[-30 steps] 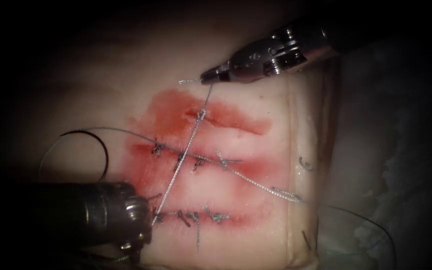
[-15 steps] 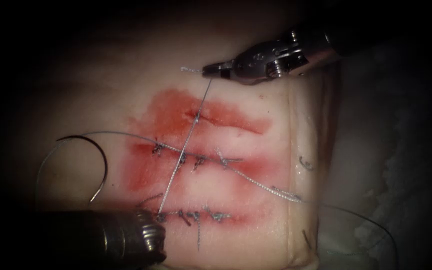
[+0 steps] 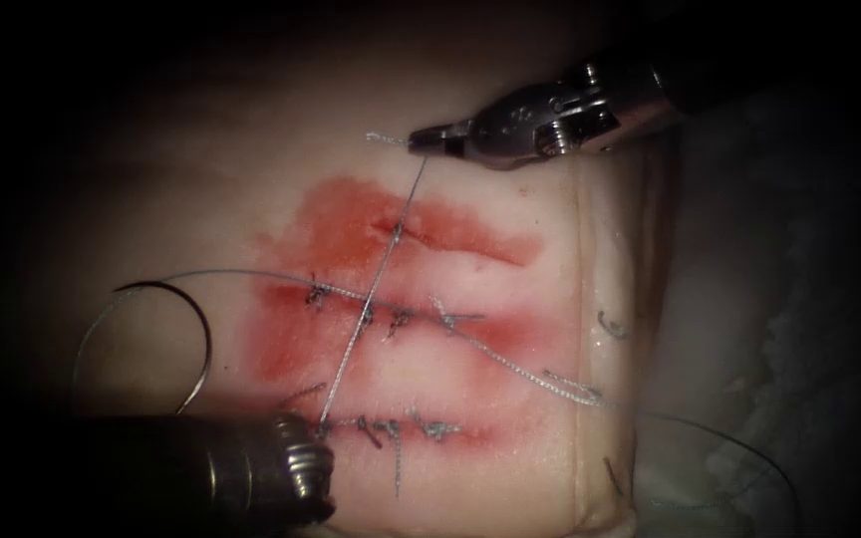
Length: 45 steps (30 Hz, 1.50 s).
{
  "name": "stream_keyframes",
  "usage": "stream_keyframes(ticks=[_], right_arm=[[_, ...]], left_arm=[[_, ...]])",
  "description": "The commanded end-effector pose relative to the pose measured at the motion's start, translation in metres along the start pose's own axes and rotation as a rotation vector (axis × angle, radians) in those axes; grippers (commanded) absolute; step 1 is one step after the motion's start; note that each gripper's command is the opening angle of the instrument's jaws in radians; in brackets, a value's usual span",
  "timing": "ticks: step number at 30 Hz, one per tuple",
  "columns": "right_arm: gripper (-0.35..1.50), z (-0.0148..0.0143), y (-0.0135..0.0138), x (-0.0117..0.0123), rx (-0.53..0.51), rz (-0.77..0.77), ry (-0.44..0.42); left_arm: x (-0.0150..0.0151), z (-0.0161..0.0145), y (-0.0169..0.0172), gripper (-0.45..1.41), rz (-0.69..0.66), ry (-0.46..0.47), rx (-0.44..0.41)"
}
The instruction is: Wound Closure
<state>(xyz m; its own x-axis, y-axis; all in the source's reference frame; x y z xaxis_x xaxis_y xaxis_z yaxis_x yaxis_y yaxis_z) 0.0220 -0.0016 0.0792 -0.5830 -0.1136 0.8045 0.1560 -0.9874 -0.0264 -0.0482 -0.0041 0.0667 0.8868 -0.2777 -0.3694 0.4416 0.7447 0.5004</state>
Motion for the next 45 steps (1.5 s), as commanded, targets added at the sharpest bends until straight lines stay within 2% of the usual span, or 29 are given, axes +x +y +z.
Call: stream_keyframes(ticks=[1, 3, 6, 9, 11, 13, 16, 17, 18, 20, 22, 23, 25, 29, 31, 35, 40, 42, 45], right_arm=[[1.05, 0.0003, 0.0005, -0.0008, 0.008, 0.003, -0.059], [1.13, -0.0011, 0.0011, -0.0018, 0.020, 0.017, -0.115], [1.33, -0.0032, 0.0015, -0.0037, 0.009, 0.032, -0.130], [1.33, -0.0052, 0.0020, -0.0055, 0.009, 0.050, -0.155], [1.25, -0.0064, 0.0035, -0.0070, 0.051, 0.108, -0.225], [1.21, -0.0064, 0.0044, -0.0074, 0.076, 0.141, -0.258], [1.13, -0.0058, 0.0051, -0.0077, 0.109, 0.187, -0.286], [0.93, -0.0052, 0.0052, -0.0078, 0.129, 0.203, -0.299], [0.78, -0.0048, 0.0054, -0.0078, 0.146, 0.207, -0.305], [0.58, -0.0041, 0.0056, -0.0079, 0.166, 0.223, -0.301], [0.53, -0.0037, 0.0058, -0.0079, 0.174, 0.229, -0.298], [0.47, -0.0024, 0.0066, -0.0077, 0.153, 0.236, -0.306], [0.46, -0.0016, 0.0076, -0.0075, 0.123, 0.238, -0.327], [0.37, -0.0012, 0.0091, -0.0079, 0.055, 0.251, -0.393], [0.26, -0.0012, 0.0095, -0.0082, 0.018, 0.252, -0.435], [0.26, -0.0008, 0.0096, -0.0085, -0.007, 0.253, -0.491], [0.21, -0.0006, 0.0091, -0.0081, -0.008, 0.280, -0.532], [0.21, -0.0003, 0.0087, -0.0075, -0.012, 0.322, -0.579], [-0.05, -0.0001, 0.0081, -0.0066, -0.037, 0.370, -0.630]], left_arm=[[-0.0010, -0.0018, 0.0013, -0.45, 0.010, -0.024, -0.045], [-0.0010, -0.0046, 0.0033, -0.45, -0.011, -0.054, -0.067], [-0.0009, -0.0084, 0.0064, -0.45, -0.056, -0.137, -0.085], [-0.0009, -0.0115, 0.0092, -0.45, -0.077, -0.226, -0.097], [-0.0016, -0.0147, 0.0119, -0.45, -0.073, -0.318, -0.118], [-0.0025, -0.0161, 0.0132, -0.45, -0.066, -0.366, -0.137], [-0.0035, -0.0178, 0.0148, -0.45, 0.056, -0.449, -0.203], [-0.0038, -0.0192, 0.0156, -0.45, 0.091, -0.524, -0.208], [-0.0038, -0.0198, 0.0158, -0.45, 0.105, -0.554, -0.211], [-0.0039, -0.0212, 0.0161, -0.45, 0.127, -0.606, -0.211], [-0.0040, -0.0221, 0.0163, -0.45, 0.136, -0.636, -0.212], [-0.0043, -0.0240, 0.0164, -0.45, 0.151, -0.681, -0.223], [-0.0052, -0.0249, 0.0167, -0.45, 0.151, -0.720, -0.244], [-0.0070, -0.0233, 0.0178, -0.45, 0.060, -0.750, -0.352], [-0.0075, -0.0222, 0.0185, -0.45, 0.044, -0.764, -0.375], [-0.0084, -0.0184, 0.0209, -0.45, 0.051, -0.773, -0.416], [-0.0091, -0.0141, 0.0227, -0.45, 0.048, -0.712, -0.417], [-0.0095, -0.0122, 0.0233, -0.45, 0.037, -0.667, -0.408], [-0.0097, -0.0109, 0.0235, -0.45, 0.031, -0.652, -0.407]])
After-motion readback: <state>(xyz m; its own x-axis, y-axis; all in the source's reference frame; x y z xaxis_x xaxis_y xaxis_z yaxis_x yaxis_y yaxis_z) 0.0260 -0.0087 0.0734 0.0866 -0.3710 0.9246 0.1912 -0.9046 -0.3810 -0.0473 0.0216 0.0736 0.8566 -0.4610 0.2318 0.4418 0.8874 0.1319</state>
